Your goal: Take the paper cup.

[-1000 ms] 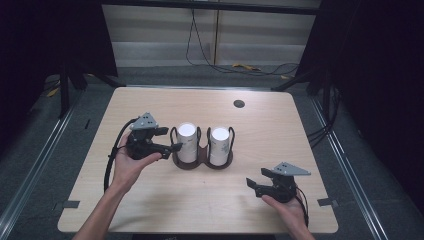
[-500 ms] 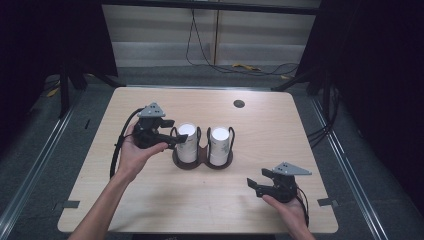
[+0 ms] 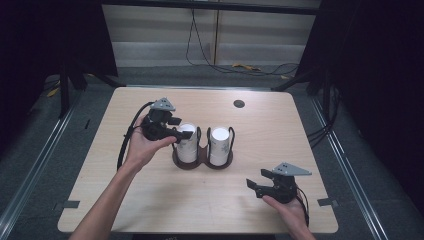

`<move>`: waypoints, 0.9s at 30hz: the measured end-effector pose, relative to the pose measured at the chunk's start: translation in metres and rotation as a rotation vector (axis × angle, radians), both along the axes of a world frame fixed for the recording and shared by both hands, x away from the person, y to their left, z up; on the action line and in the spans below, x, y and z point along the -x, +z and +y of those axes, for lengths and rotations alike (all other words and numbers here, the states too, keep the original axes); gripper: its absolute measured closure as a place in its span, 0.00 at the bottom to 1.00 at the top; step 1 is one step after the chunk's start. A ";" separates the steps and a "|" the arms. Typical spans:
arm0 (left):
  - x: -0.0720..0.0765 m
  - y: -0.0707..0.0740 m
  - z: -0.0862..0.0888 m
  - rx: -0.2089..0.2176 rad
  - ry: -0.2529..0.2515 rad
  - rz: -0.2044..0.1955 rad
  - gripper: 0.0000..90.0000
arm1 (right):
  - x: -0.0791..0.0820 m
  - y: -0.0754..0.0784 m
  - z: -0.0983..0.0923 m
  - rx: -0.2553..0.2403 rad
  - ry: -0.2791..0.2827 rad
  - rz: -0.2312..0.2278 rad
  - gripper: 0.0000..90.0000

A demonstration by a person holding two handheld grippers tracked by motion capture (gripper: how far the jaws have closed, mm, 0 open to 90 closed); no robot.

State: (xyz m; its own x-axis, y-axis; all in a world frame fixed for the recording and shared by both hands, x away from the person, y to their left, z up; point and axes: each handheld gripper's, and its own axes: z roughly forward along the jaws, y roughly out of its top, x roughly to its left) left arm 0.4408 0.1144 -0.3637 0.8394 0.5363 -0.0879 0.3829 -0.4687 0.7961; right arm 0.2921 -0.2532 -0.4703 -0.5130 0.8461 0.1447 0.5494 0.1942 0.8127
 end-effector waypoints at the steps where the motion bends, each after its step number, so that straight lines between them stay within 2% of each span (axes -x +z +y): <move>1: -0.002 0.000 -0.001 -0.021 0.010 0.002 0.36 | 0.000 0.000 0.000 0.004 0.003 0.000 0.33; 3: -0.003 0.000 -0.002 -0.030 0.009 0.009 0.34 | 0.000 0.000 0.000 0.003 0.002 0.004 0.33; 6: -0.006 -0.003 -0.007 -0.076 0.015 0.012 0.34 | 0.000 -0.001 0.000 0.004 0.003 0.006 0.33; 13: -0.014 -0.007 -0.012 -0.095 0.010 0.054 0.34 | 0.000 -0.001 0.000 0.004 0.002 0.007 0.33; 15: -0.014 -0.008 -0.013 -0.108 0.014 0.045 0.34 | 0.000 -0.001 0.000 0.002 0.002 0.007 0.33; 17: -0.015 -0.009 -0.013 -0.101 0.011 0.058 0.34 | 0.000 -0.001 0.000 0.003 0.002 0.007 0.33; 19: -0.018 -0.011 -0.016 -0.120 0.009 0.076 0.34 | 0.000 -0.001 0.000 0.003 0.002 0.008 0.32; 24: -0.020 -0.013 -0.019 -0.140 0.001 0.085 0.34 | 0.000 -0.001 0.000 0.004 0.001 0.011 0.32; 27: -0.021 -0.013 -0.022 -0.174 -0.001 0.099 0.34 | 0.000 -0.001 0.000 0.005 0.003 0.012 0.32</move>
State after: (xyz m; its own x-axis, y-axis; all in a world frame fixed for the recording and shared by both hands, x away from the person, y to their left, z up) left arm 0.4615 0.0922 -0.3767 0.8317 0.5501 -0.0756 0.4546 -0.5965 0.6615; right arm 0.2925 -0.2530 -0.4717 -0.5138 0.8454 0.1461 0.5582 0.2002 0.8052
